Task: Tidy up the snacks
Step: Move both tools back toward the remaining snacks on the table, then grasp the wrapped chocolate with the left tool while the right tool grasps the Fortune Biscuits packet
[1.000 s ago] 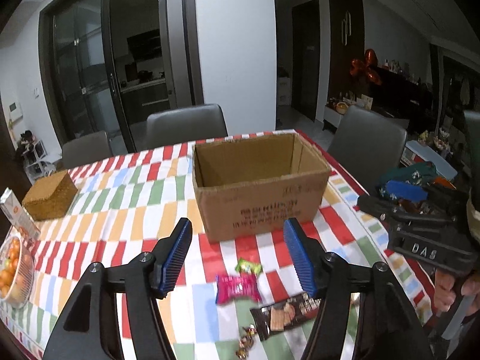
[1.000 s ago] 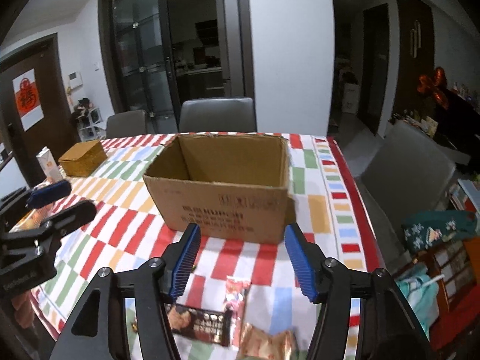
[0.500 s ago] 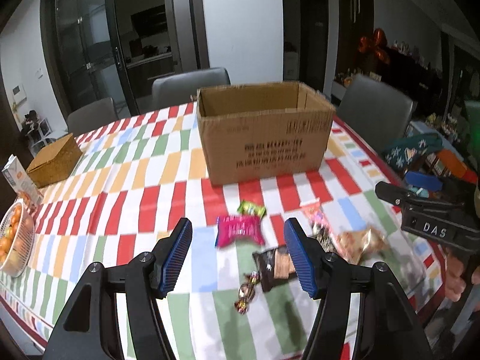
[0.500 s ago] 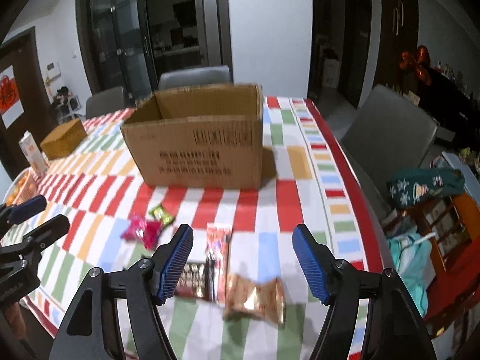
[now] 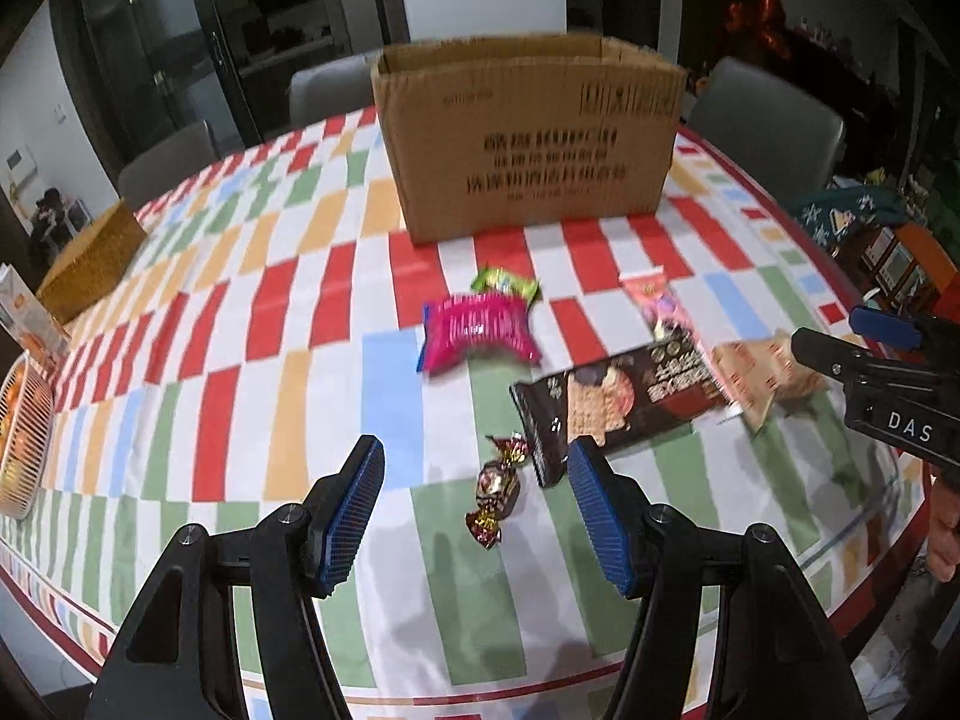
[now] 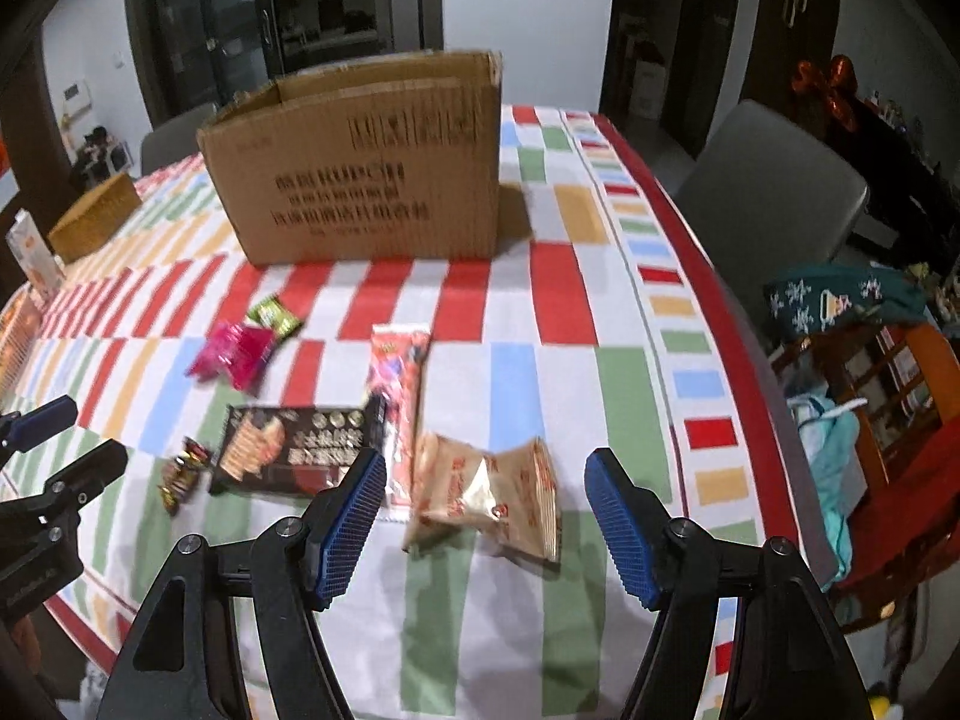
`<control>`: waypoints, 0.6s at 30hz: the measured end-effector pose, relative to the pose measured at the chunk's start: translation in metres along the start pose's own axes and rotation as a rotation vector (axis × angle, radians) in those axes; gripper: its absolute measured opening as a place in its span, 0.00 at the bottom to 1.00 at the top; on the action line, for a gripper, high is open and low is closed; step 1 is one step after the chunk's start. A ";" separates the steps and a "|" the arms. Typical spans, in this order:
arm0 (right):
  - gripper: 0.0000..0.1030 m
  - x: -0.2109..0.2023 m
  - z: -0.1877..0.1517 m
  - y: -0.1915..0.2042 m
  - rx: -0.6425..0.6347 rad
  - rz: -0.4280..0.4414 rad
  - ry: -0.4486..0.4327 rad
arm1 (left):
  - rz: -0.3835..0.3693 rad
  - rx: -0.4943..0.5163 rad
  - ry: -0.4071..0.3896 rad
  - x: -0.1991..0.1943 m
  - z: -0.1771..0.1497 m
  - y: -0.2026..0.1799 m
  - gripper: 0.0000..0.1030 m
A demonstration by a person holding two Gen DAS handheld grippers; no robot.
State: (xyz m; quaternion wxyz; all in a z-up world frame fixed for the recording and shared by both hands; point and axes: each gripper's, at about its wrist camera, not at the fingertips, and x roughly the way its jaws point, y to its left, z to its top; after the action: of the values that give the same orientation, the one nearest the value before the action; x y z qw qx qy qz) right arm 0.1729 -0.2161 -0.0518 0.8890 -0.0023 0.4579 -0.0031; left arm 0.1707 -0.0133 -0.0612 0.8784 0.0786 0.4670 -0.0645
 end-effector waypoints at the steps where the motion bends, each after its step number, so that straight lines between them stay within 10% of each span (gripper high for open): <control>1: 0.68 0.004 -0.001 0.000 -0.001 -0.004 0.008 | 0.000 -0.001 0.012 0.005 -0.002 0.000 0.61; 18: 0.68 0.051 -0.009 -0.002 0.007 -0.018 0.109 | -0.061 -0.031 0.144 0.061 -0.009 -0.002 0.49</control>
State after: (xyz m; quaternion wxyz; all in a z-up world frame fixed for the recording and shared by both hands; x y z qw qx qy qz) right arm 0.1947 -0.2189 -0.0984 0.8626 -0.0032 0.5056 -0.0128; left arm 0.1966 -0.0153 -0.1169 0.8412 0.0551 0.5322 -0.0780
